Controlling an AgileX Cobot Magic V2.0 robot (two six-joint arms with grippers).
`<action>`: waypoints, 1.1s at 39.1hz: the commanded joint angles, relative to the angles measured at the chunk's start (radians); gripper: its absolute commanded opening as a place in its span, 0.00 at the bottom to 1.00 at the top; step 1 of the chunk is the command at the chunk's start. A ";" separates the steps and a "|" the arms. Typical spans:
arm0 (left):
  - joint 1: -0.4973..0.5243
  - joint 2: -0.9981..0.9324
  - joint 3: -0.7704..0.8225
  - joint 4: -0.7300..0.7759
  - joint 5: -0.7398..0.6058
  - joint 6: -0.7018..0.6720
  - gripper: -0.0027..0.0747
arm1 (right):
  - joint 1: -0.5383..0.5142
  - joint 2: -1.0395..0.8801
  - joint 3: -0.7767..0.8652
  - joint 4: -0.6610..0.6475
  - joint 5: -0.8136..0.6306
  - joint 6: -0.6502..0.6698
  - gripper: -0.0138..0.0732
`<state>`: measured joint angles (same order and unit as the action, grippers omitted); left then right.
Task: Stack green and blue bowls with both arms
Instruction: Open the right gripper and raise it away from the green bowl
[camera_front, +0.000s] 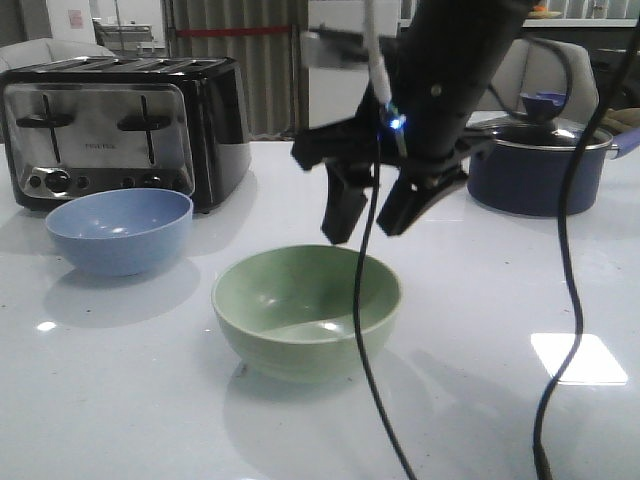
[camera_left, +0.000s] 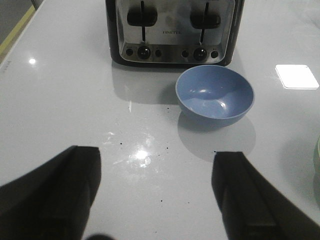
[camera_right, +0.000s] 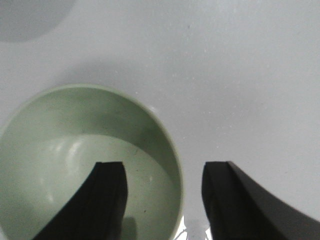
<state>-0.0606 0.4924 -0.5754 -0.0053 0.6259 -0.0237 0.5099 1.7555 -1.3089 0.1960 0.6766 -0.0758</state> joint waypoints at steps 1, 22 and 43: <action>-0.006 0.011 -0.031 -0.009 -0.079 -0.008 0.72 | 0.005 -0.152 -0.028 0.000 -0.014 -0.047 0.69; -0.006 0.011 -0.031 -0.009 -0.079 -0.006 0.72 | 0.035 -0.689 0.350 0.000 -0.025 -0.175 0.65; -0.006 0.181 -0.065 -0.004 -0.086 0.053 0.72 | 0.035 -1.060 0.585 0.001 0.028 -0.175 0.65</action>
<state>-0.0606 0.6269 -0.5833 0.0000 0.6182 0.0196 0.5441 0.7382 -0.7036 0.1944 0.7488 -0.2413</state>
